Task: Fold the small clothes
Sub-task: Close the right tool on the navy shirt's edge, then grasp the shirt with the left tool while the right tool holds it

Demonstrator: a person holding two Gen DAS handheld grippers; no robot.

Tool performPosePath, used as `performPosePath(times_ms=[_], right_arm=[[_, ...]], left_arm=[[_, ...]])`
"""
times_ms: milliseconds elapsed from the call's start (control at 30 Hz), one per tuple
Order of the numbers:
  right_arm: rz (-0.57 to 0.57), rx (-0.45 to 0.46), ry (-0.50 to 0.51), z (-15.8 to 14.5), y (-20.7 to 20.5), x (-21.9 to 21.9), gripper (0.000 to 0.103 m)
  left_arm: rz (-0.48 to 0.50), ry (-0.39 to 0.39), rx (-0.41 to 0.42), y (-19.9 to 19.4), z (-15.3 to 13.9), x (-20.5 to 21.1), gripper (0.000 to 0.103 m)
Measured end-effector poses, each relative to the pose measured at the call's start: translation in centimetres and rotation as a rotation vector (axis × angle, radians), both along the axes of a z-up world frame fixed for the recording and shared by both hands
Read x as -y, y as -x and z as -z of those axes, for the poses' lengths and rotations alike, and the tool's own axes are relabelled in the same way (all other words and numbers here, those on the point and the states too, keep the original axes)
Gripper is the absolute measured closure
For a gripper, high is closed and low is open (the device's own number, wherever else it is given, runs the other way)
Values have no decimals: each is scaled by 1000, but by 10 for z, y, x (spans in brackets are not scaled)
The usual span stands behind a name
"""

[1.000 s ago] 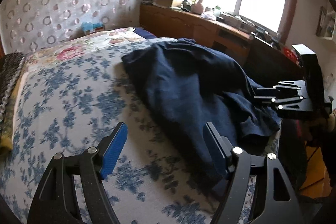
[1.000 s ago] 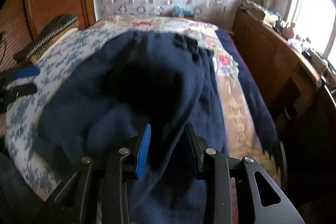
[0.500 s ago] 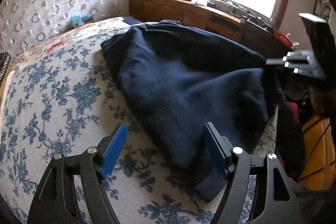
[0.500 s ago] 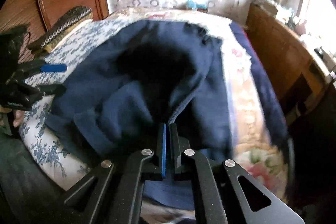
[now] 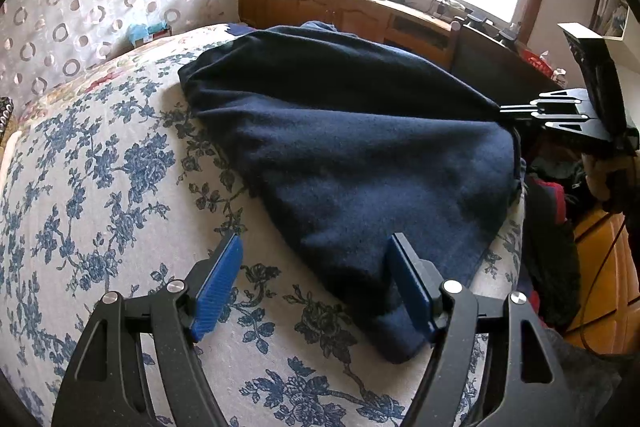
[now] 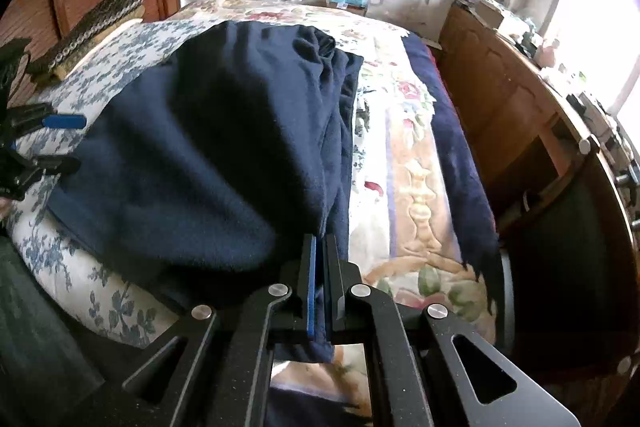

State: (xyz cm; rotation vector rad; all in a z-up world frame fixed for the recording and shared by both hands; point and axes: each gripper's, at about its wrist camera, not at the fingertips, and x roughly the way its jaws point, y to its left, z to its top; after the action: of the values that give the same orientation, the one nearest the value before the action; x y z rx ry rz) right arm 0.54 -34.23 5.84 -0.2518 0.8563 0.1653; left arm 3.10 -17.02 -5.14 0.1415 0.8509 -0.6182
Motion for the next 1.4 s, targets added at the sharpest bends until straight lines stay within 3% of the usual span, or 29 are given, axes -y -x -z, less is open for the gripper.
performPosePath(times_ms=[100, 233, 533, 633, 700, 767, 967, 1233, 1333, 1400], right_arm=[[14, 14, -20, 0, -4, 3, 88], [24, 23, -59, 6, 1, 3, 57], [48, -54, -77, 29, -6, 13, 55], [51, -67, -133, 29, -9, 21, 54], [52, -86, -168, 30, -11, 27, 54], [42, -99, -179, 28, -11, 29, 54], [7, -139, -191, 26, -14, 34, 55], [-45, -153, -179, 23, -10, 31, 74], [-47, -143, -131, 21, -9, 29, 94], [-65, -139, -120, 20, -7, 27, 96]], left_arm=[[3, 2, -8, 3, 3, 2, 28], [11, -3, -17, 5, 7, 3, 28], [7, -1, -23, 4, 10, 4, 28], [4, -1, -21, 5, 10, 4, 28], [6, 2, -22, 5, 10, 4, 32], [14, 12, -26, 6, 9, 3, 44], [41, 20, -37, 10, 8, 6, 59], [67, 42, -68, 12, 8, 7, 66], [71, 41, -75, 14, 8, 6, 66], [73, 39, -79, 15, 8, 6, 66]])
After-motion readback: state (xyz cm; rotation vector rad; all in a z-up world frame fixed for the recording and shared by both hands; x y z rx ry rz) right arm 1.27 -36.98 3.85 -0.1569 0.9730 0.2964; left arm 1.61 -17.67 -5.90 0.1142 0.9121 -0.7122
